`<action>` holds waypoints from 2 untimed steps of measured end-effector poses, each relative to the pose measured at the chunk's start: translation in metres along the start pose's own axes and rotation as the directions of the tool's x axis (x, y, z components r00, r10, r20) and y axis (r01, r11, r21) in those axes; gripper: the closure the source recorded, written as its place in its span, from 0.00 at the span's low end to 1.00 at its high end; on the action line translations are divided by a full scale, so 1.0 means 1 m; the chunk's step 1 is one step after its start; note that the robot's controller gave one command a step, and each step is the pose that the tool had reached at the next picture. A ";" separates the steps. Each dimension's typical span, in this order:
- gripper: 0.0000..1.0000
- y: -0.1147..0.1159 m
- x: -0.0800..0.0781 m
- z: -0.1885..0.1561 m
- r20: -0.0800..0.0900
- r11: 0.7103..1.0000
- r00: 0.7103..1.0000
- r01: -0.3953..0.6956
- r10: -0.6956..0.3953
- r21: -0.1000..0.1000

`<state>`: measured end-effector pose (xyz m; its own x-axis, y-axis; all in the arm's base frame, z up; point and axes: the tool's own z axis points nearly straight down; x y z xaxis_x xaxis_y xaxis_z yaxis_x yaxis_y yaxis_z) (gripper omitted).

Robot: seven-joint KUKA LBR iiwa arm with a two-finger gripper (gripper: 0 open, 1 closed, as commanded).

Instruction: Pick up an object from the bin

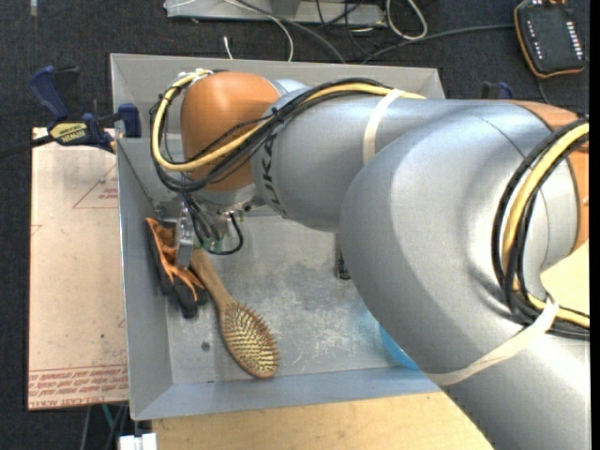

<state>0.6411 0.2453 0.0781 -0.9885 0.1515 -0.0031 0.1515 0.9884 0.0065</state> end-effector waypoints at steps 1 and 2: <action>1.00 0.000 0.000 0.000 0.000 1.000 1.000 0.000 0.000 0.000; 1.00 0.000 0.001 -0.006 -0.002 1.000 1.000 -0.001 0.001 0.001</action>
Offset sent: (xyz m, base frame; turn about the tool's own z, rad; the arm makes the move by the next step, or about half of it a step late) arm 0.0000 0.0000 0.0234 0.0001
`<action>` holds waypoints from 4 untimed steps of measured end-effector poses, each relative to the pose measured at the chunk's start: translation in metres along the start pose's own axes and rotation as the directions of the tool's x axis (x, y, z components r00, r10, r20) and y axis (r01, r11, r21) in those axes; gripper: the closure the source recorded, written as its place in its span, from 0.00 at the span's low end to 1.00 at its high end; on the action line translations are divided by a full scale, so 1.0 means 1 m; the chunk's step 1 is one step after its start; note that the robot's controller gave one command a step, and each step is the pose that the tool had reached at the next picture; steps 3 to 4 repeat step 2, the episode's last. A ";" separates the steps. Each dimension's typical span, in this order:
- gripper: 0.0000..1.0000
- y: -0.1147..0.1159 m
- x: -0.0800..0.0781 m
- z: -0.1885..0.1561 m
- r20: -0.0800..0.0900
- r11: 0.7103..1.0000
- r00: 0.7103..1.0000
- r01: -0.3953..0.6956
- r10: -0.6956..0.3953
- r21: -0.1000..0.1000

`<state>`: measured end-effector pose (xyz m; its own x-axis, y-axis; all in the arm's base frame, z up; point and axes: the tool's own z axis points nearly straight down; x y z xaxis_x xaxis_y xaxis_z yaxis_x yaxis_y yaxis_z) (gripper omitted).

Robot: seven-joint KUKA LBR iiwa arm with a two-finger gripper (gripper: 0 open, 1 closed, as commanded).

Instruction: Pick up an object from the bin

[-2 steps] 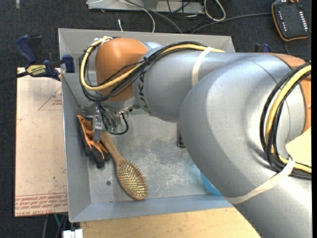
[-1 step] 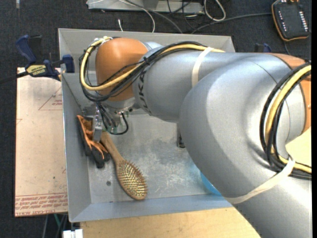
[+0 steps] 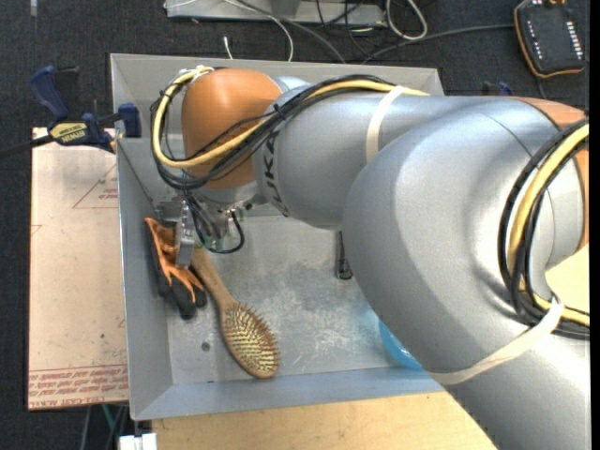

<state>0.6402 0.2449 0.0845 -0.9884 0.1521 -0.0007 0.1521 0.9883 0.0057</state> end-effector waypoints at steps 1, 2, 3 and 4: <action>1.00 0.000 -0.001 -0.013 0.002 1.000 1.000 -0.001 0.001 -0.002; 1.00 -0.001 0.001 -0.050 -0.005 1.000 1.000 -0.001 0.001 0.002; 1.00 -0.001 0.001 -0.050 -0.005 1.000 1.000 -0.001 0.001 0.002; 1.00 -0.001 0.001 -0.050 -0.005 1.000 1.000 -0.001 0.001 0.002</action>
Offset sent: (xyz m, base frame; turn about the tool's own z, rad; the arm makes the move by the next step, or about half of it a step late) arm 0.0004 0.0002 0.0875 0.0004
